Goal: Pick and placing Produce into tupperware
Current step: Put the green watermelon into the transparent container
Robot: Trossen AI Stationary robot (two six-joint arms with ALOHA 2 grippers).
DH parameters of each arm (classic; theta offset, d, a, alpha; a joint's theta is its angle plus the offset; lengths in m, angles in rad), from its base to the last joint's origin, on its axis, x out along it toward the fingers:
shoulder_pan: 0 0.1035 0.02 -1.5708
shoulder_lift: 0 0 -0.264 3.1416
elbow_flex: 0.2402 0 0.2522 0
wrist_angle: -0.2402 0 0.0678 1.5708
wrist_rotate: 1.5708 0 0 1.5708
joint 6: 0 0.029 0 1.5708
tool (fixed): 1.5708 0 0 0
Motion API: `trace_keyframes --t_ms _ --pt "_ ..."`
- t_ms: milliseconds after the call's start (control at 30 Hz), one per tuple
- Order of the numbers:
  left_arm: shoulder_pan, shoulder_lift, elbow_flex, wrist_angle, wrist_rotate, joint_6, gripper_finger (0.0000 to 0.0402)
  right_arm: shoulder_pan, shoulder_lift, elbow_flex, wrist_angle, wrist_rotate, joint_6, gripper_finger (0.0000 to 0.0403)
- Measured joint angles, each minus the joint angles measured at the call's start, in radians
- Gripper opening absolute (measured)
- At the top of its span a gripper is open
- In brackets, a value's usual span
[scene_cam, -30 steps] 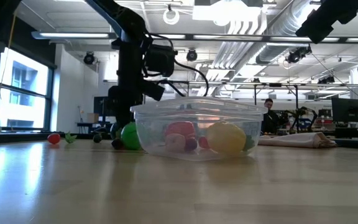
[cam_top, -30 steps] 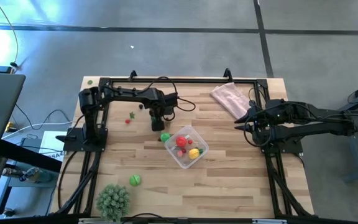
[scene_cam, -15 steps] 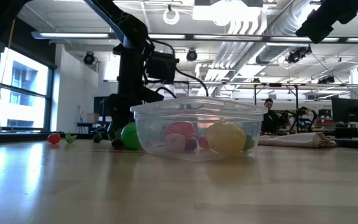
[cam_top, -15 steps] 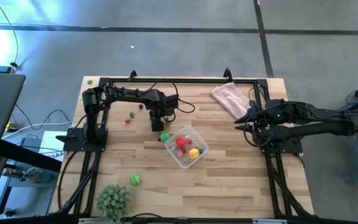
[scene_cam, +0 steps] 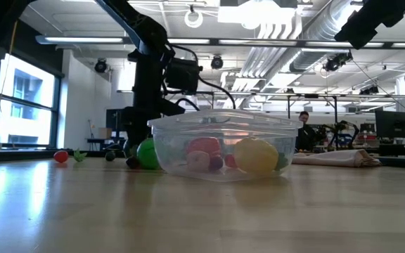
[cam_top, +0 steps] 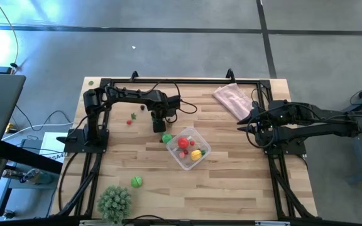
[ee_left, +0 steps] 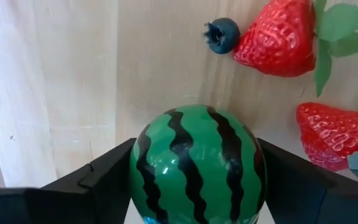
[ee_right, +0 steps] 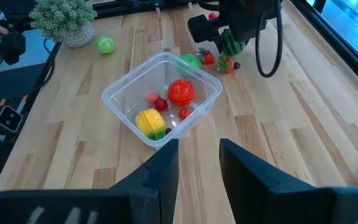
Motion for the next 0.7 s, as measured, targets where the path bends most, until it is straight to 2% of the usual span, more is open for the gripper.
trace_keyframes --t_ms 300,567,700 --pt "0.000 0.000 0.000 0.006 0.000 0.000 0.0307 0.000 0.000 0.000 0.000 0.000 0.000 0.0105" --pt "-0.001 0.000 0.001 0.001 0.000 -0.014 0.0274 0.000 0.000 0.000 0.000 0.000 0.000 0.0105" --pt "-0.001 -0.007 0.001 -0.026 0.000 -0.039 0.0280 0.000 0.000 0.000 0.000 0.000 0.000 0.0105"
